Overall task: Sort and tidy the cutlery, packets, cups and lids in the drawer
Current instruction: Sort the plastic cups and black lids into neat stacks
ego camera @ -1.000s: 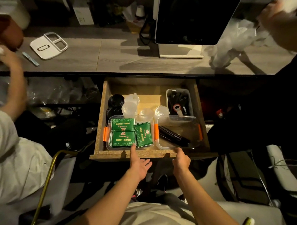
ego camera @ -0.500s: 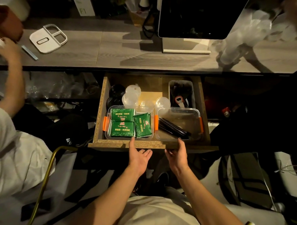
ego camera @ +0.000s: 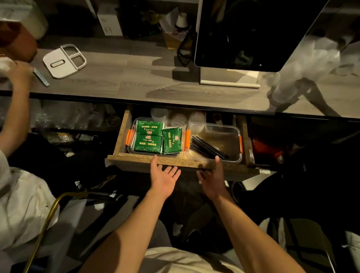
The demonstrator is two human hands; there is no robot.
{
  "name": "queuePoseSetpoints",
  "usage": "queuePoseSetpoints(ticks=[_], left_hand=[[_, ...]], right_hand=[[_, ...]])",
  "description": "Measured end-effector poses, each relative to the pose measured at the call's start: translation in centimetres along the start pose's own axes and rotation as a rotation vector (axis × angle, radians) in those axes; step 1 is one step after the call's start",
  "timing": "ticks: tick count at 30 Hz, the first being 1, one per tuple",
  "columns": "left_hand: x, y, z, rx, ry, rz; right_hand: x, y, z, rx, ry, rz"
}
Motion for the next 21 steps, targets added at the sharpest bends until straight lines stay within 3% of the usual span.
queuePoseSetpoints(ticks=[8,12,21], left_hand=[[-1.5,3.0,-0.9,0.061,-0.05,-0.071],[-2.7,4.5,-1.7,0.1,-0.039,-0.029],[-3.7,6.0,-1.7,0.1,0.007,-0.075]], right_hand=[[-1.7,2.3,1.1,0.035,0.019,-0.096],[-1.7,2.7,0.4,0.021,0.036,-0.18],[-4.1,4.3,-0.4,-0.055,0.059,-0.14]])
Point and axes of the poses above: each hand's wrist, its own y-axis towards the middle knuckle, its own x-axis out of the back of the hand, z = x × y, the point moved 2 cm from there along y, towards the middle knuckle
